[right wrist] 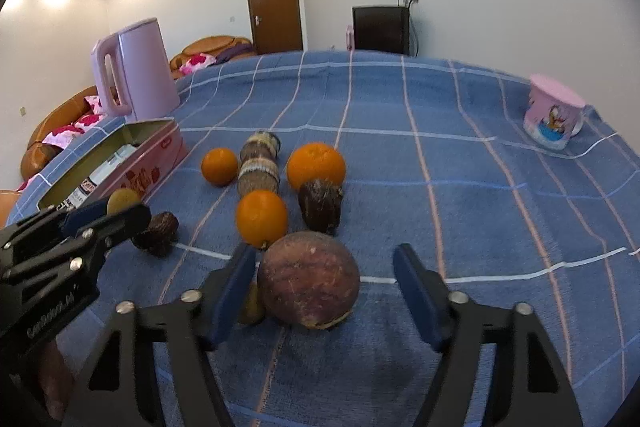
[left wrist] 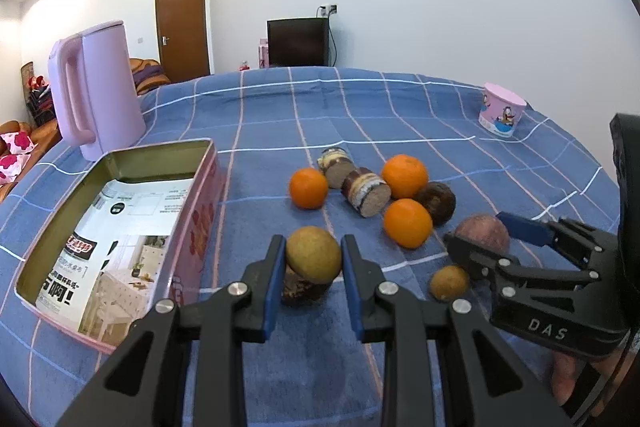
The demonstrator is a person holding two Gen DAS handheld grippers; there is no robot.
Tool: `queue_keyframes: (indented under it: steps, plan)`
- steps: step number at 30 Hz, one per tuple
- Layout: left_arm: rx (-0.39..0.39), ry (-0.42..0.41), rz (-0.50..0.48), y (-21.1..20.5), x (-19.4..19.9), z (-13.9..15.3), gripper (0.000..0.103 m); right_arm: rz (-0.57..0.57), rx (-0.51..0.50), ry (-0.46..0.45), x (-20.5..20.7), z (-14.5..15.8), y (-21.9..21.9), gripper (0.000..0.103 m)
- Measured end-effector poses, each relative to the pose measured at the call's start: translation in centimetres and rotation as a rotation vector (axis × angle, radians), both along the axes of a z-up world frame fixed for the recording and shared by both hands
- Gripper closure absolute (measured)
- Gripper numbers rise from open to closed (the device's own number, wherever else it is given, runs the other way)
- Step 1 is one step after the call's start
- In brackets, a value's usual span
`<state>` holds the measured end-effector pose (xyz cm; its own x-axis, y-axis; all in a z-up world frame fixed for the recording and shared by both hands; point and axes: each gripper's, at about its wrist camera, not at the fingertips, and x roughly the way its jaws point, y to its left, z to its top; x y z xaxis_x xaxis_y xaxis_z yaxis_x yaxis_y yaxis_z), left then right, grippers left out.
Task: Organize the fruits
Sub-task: 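Grasp the yellow round fruit with the left tool while the right tool grasps the large purple-brown fruit, then carry the yellow fruit with the left tool while the right tool carries the purple-brown fruit to the tin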
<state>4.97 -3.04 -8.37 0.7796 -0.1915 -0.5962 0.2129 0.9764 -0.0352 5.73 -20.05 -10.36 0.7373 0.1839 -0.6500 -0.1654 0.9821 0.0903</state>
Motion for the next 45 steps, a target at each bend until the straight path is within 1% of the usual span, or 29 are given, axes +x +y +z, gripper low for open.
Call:
queue_keyframes:
  steps: [1, 3, 5, 9, 12, 25, 37, 45]
  plan:
    - [0.001, 0.005, 0.000, -0.2, 0.1, -0.1, 0.074, 0.005, 0.006, 0.012, 0.1, -0.1, -0.1, 0.039]
    - [-0.003, -0.003, -0.001, -0.2, -0.1, 0.0, 0.074, 0.032, 0.025, 0.025, 0.3, -0.3, 0.0, 0.047]
    - [-0.002, -0.010, 0.000, -0.2, -0.2, -0.1, 0.074, 0.038, 0.027, 0.022, 0.2, -0.2, 0.1, 0.049]
    - [0.010, -0.036, 0.004, -0.4, -0.7, 0.0, 0.074, 0.039, 0.027, 0.013, 0.0, -0.1, 0.1, 0.050]
    - [0.018, -0.051, 0.006, -0.6, -1.0, 0.1, 0.074, 0.040, 0.019, -0.017, -0.5, 0.2, 0.2, 0.050]
    - [0.010, -0.077, 0.019, -0.3, -1.3, 0.3, 0.074, 0.040, 0.016, -0.117, -1.7, 1.0, 0.3, 0.050]
    - [0.024, -0.114, 0.028, -0.3, -1.7, 0.4, 0.074, 0.033, 0.049, -0.198, -3.0, 1.7, -0.1, 0.050]
    - [0.025, -0.133, 0.033, -0.3, -2.0, 0.6, 0.074, 0.035, 0.060, -0.235, -3.5, 2.0, -0.3, 0.050]
